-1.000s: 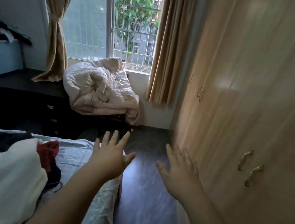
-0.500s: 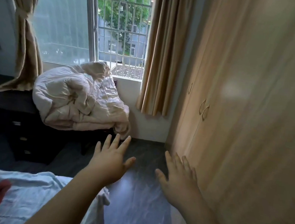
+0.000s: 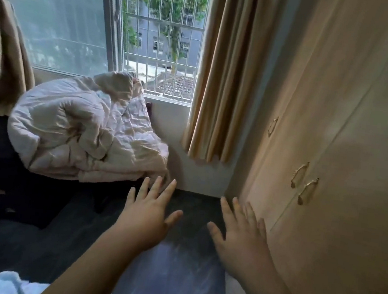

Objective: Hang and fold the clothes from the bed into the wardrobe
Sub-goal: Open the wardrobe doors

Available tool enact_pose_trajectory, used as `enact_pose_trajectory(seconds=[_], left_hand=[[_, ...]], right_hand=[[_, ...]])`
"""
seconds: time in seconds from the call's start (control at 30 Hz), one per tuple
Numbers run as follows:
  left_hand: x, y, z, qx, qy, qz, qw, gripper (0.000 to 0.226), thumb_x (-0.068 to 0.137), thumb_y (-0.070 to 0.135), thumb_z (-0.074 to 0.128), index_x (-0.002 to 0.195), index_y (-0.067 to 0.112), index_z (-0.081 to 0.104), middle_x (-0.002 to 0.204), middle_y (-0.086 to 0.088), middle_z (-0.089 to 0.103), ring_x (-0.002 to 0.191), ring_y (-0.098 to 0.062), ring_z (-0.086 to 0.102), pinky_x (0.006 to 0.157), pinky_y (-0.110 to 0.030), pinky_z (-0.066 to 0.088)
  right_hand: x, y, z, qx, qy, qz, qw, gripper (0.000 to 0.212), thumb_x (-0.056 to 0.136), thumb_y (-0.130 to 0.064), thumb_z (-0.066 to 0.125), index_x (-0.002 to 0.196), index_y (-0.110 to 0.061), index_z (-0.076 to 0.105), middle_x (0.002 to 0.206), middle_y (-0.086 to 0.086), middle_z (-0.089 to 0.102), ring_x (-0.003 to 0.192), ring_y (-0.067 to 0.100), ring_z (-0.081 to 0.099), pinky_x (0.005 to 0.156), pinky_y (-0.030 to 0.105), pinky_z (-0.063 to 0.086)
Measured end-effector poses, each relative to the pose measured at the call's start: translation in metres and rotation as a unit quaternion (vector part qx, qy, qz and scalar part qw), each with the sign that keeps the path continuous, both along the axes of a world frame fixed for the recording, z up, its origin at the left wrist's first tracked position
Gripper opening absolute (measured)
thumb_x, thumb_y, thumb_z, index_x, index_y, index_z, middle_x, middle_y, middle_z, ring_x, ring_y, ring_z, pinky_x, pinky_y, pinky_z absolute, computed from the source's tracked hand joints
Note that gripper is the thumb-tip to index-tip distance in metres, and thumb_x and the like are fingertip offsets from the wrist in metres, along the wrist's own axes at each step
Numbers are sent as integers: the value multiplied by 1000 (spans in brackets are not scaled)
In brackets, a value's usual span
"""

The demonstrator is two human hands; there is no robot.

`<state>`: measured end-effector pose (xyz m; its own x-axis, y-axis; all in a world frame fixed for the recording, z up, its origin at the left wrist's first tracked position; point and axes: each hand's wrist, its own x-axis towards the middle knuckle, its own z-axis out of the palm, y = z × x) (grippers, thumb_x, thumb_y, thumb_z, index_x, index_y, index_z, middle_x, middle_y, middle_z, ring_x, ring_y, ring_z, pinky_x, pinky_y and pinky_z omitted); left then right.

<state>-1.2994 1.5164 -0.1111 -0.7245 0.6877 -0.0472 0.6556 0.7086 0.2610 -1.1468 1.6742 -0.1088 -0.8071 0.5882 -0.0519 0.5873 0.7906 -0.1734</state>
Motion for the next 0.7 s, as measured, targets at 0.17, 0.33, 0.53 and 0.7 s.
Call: enact_pose_trajectory(seconds=[0.17,0.33,0.53,0.7], left_hand=[[-107,70,-6,9,3,-31,999,73,98,64,28,154,42,-12,165,1,-16,150,-21,-21,122,-49,-8],[-212,148,-1,-3,22,-78,997,75,96,67,26,153,42,-15,166,-1,-14,150,-23,-21,122,-51,-6],[-274,236,-2,-23,0,-124,992,75,96,67,27,153,43,-16,166,0,-13,151,-23,-18,123,-51,-4],[-329,320,-10,-10,26,-151,988,74,96,66,29,154,43,-12,166,2,-10,151,-22,-17,123,-51,0]], right_hand=[[-91,74,-11,12,10,-19,1000,72,95,-70,12,155,-39,-12,166,-6,-10,152,20,-16,123,51,-1],[-179,142,-4,17,29,-47,998,73,94,-70,10,156,-38,-11,167,-6,-7,152,19,-13,123,51,0],[-240,202,-4,-8,21,-77,997,72,95,-69,13,155,-38,-12,167,-6,-8,152,19,-12,123,49,-1],[-292,275,-8,-15,30,-96,995,71,97,-67,16,156,-38,-11,167,-5,-10,152,21,-14,123,51,-1]])
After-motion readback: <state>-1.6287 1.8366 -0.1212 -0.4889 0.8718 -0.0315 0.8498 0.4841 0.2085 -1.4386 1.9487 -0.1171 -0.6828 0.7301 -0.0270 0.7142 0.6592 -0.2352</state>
